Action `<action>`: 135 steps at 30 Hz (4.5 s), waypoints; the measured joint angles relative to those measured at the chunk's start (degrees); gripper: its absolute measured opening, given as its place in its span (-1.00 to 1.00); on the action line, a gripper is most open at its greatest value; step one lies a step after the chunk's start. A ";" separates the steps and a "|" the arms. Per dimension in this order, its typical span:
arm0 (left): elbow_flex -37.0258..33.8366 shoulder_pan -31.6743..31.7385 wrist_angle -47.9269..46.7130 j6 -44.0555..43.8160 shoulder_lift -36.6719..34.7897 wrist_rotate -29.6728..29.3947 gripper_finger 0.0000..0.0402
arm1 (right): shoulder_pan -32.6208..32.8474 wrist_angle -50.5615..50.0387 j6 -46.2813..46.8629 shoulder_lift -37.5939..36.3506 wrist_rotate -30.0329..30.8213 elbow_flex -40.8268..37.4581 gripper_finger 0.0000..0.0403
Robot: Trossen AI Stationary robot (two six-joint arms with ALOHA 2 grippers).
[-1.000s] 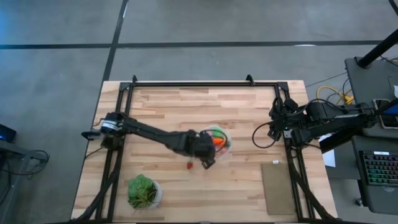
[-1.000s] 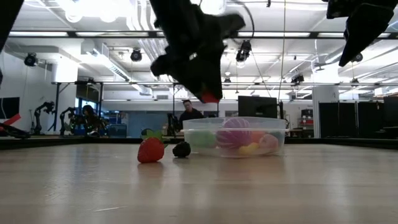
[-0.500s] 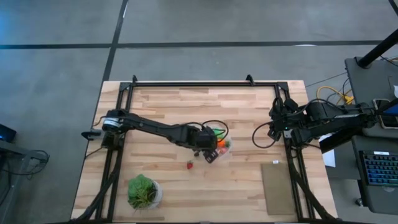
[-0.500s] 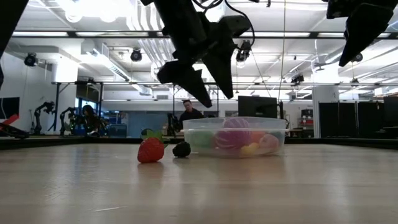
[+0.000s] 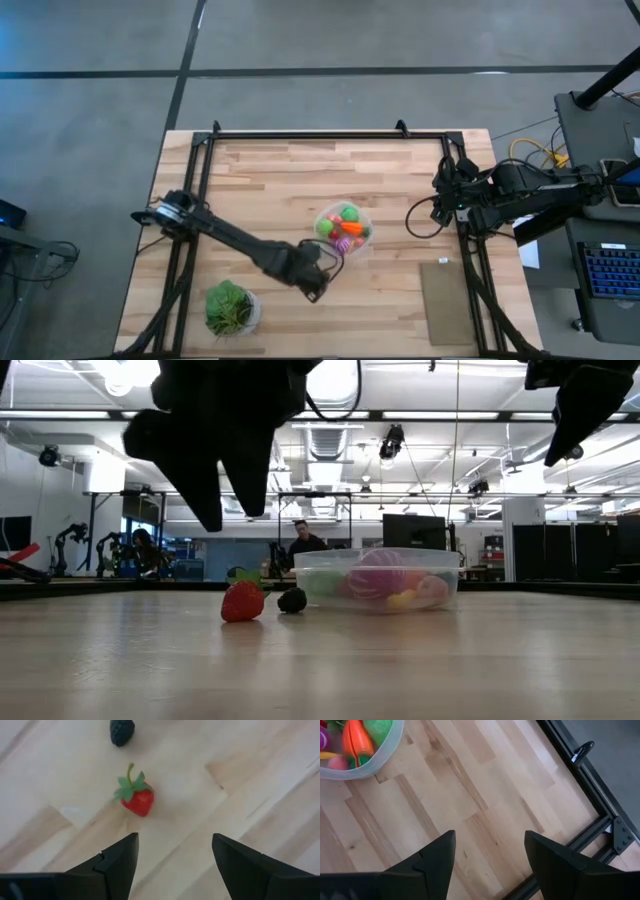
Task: Pick and placing Produce into tupperware
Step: Put the red strawberry into the transparent bin, then put the blackberry into the transparent bin
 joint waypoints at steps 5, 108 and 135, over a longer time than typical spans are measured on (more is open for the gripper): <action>-1.21 -1.60 0.02 -2.98 0.31 -5.80 0.19 | 0.00 0.20 -0.67 0.00 0.59 0.00 0.15; -1.64 19.53 20.36 9.62 -1.86 -3.76 -0.36 | 0.02 0.51 -0.46 0.04 1.04 -0.02 0.15; -1.01 2.10 8.70 10.96 -3.05 -17.70 0.15 | 0.01 0.95 -0.64 0.04 1.45 -0.02 0.15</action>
